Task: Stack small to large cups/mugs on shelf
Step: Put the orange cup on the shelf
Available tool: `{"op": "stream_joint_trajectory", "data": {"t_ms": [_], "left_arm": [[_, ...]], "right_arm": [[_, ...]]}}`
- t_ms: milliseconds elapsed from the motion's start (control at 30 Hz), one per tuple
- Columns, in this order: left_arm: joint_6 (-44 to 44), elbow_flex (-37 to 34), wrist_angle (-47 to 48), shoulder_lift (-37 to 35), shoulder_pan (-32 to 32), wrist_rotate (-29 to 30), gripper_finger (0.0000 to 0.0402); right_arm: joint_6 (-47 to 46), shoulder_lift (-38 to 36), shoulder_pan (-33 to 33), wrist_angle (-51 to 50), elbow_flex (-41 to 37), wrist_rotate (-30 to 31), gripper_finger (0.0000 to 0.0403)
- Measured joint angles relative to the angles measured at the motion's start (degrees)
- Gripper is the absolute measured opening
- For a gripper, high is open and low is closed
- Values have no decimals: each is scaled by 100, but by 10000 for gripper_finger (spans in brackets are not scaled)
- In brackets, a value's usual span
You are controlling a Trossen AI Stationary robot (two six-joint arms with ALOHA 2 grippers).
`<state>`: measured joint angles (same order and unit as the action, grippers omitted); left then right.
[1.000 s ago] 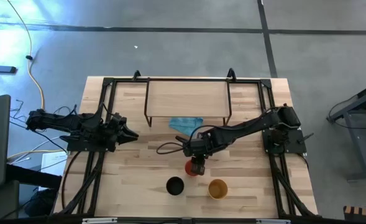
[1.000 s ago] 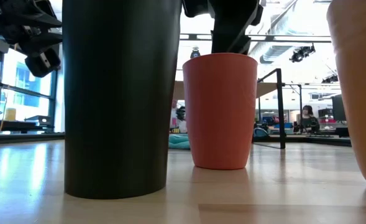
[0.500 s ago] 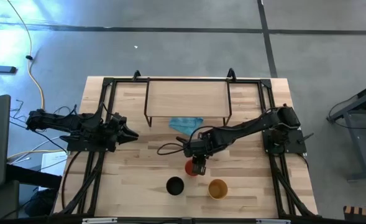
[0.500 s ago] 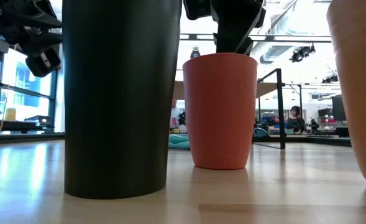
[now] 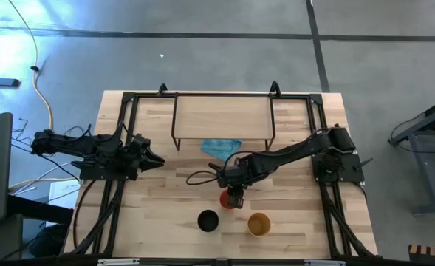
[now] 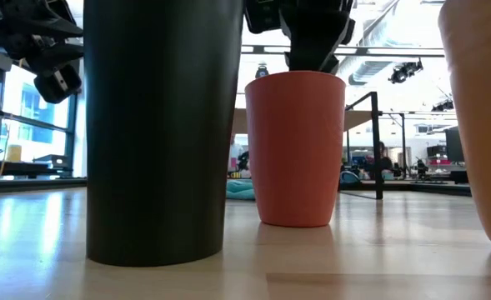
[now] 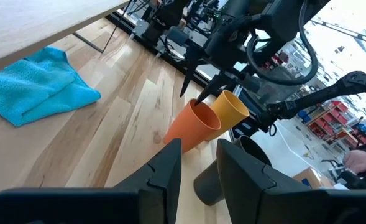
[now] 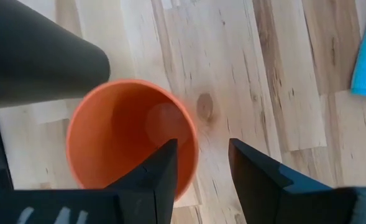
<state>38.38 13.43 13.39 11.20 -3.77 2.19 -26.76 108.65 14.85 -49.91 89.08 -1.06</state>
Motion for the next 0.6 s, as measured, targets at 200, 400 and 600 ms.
{"op": "stream_joint_trajectory", "data": {"t_ms": [200, 400, 600], "left_arm": [[1, 0, -2, 0, 0, 0, 92], [4, 0, -4, 0, 0, 1, 92], [4, 0, -3, -1, 0, 1, 92]], "right_arm": [[-24, 33, 0, 89, 0, 0, 135], [-42, 92, 0, 109, 0, 0, 135], [-85, 141, 0, 121, 0, 1, 134]]}}
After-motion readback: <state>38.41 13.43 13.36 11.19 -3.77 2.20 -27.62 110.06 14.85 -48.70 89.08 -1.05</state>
